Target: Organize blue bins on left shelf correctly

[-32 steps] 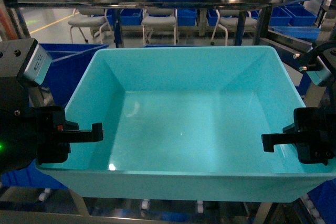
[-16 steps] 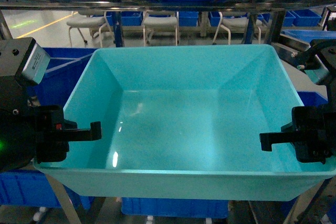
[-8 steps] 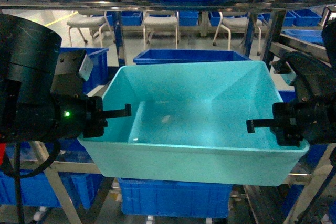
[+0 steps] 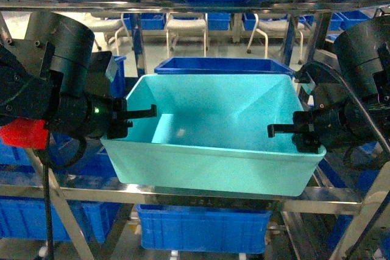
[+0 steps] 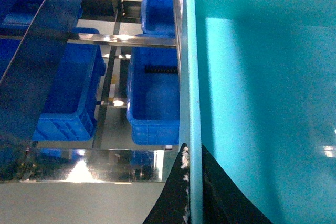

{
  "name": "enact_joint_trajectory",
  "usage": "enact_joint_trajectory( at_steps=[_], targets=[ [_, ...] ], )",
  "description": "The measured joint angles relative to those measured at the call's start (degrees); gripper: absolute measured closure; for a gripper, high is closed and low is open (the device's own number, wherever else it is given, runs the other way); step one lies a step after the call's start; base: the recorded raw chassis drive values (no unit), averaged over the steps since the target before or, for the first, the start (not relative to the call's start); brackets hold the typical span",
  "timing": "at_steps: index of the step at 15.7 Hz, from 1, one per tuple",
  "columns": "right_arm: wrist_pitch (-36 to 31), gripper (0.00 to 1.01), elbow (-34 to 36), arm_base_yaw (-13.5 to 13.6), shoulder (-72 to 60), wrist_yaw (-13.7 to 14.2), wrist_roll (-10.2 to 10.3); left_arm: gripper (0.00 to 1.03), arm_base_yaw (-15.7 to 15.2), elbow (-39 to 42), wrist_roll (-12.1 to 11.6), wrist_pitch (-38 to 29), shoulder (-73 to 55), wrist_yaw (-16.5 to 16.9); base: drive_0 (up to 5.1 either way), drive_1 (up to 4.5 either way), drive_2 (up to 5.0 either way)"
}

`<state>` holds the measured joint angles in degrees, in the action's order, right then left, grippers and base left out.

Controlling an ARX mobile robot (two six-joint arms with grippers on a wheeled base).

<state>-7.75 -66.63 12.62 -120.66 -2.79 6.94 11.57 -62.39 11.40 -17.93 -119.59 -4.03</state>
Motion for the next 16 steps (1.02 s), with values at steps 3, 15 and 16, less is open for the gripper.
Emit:
enact_joint_trajectory(
  at_steps=[3,15,16],
  targets=[
    [0.63,0.94,-0.9,0.0,-0.52,-0.07,0.13,1.01,0.04,-0.37,-0.09,0.85,-0.13,0.07,0.0,0.0,0.0],
    [9.6,0.94,-17.44,0.42,-16.2,0.46,-0.55,1.01,-0.44,-15.17,-1.05,7.41,-15.41,0.66,0.0,0.0,0.0],
    [10.64,0.94,-18.53,0.35,-17.07,0.44,-0.55,1.01,-0.42,-15.78,-1.07,7.63,-16.26,0.66,0.0,0.0,0.0]
  ],
)
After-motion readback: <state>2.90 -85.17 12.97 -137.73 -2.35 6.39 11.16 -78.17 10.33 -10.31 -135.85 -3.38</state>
